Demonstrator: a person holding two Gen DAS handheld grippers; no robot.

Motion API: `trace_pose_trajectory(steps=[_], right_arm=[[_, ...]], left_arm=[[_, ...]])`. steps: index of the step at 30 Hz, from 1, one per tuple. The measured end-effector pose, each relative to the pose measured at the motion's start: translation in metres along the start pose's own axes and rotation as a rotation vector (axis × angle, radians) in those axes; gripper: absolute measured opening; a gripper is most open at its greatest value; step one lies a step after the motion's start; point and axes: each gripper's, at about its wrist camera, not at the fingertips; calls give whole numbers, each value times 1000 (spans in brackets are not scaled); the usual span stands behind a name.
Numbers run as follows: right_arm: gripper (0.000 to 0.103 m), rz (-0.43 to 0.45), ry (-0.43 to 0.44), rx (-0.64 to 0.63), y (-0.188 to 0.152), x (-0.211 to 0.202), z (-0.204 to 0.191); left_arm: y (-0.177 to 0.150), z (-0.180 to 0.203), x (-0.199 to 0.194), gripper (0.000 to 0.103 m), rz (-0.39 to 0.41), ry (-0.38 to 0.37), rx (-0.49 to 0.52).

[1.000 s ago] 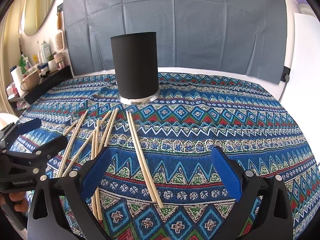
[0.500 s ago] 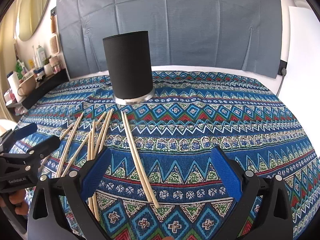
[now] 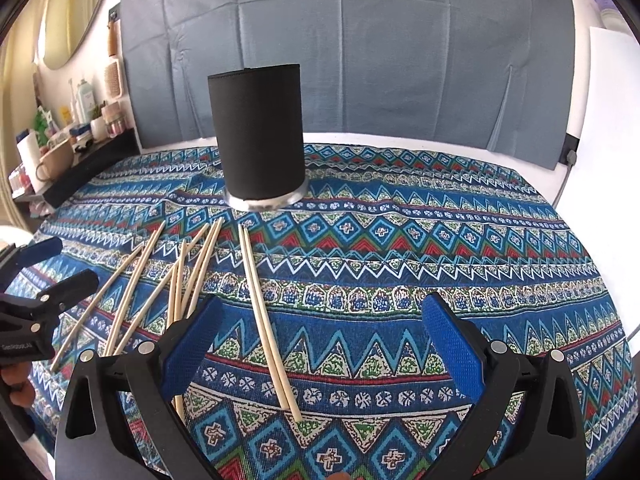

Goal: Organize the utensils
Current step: 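Lower the left and right grippers and each grasp one wooden stick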

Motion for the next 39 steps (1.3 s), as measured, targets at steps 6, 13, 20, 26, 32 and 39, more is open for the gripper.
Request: trace_pose_trajectory(steps=[6,13,20,26,32,39], right_arm=[[95,-70,91,38,10,5,15],[95,-196,215,5,22,24,18],[95,-345,257,-84,38,51,9],[95,-466,289,-111,41,86,0],[95,-497,248,-141,40,104,-1],[95,-520,213,-176,38,121,-7]], left_arm=[[10,-20,3,97,-48,56,-6],[16,-41,17,97,-142,104,-23],[18,-45,28,97,-228,146,27],[16,-40,39,97,-307,143,60],[12,-44,48,97,-363,165,77],[8,-49,55,97,-393,177,65]])
Point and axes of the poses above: each gripper's, at about its wrist camera, not at the fingertips, and x roughly the way its jaws point, z to its right, y to its top, and after that the axes turned 2 degrees about -x, right-handed
